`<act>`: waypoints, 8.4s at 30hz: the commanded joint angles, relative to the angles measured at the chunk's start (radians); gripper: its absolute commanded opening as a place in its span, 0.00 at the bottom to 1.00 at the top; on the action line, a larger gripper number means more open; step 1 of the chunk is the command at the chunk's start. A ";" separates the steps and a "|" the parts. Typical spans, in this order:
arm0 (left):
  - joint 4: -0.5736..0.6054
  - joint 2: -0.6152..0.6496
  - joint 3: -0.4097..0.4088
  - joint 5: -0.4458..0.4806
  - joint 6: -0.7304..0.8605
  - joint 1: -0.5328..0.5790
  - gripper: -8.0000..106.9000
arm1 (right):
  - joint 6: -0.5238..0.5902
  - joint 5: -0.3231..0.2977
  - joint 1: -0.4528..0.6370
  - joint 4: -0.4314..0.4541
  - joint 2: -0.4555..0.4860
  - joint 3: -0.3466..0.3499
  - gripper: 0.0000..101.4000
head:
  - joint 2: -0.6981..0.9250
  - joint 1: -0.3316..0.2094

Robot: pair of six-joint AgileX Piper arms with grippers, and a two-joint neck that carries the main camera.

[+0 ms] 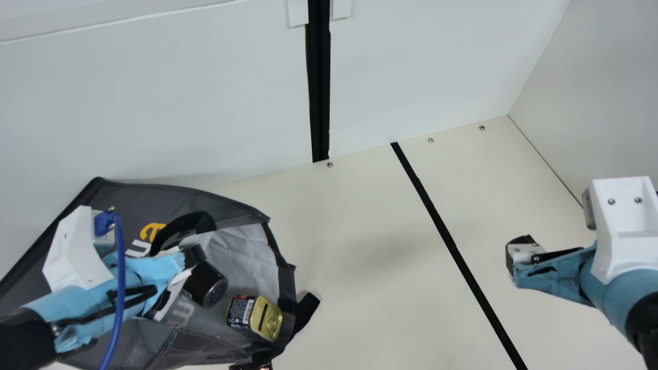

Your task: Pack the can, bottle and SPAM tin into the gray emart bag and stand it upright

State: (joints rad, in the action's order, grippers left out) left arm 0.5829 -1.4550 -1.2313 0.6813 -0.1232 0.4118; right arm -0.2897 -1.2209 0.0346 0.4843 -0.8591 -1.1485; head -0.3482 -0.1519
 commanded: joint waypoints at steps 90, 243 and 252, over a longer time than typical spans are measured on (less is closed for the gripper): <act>0.000 0.000 0.000 0.000 0.000 0.000 0.00 | -0.036 0.001 -0.166 -0.239 -0.158 -0.071 0.94 | -0.001 -0.023; 0.000 0.000 0.000 0.000 0.000 0.000 0.00 | 1.417 0.395 -0.239 -1.859 -0.972 0.149 0.00 | -0.001 -0.023; 0.021 0.030 0.021 -0.014 0.007 0.005 0.00 | 1.407 0.294 -0.192 -1.858 -0.868 0.229 0.00 | -0.001 -0.023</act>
State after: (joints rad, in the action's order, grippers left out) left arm 0.6009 -1.4258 -1.2108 0.6725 -0.1170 0.4151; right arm 1.1181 -0.9035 -0.1648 -1.3720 -1.7430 -0.9293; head -0.3482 -0.1519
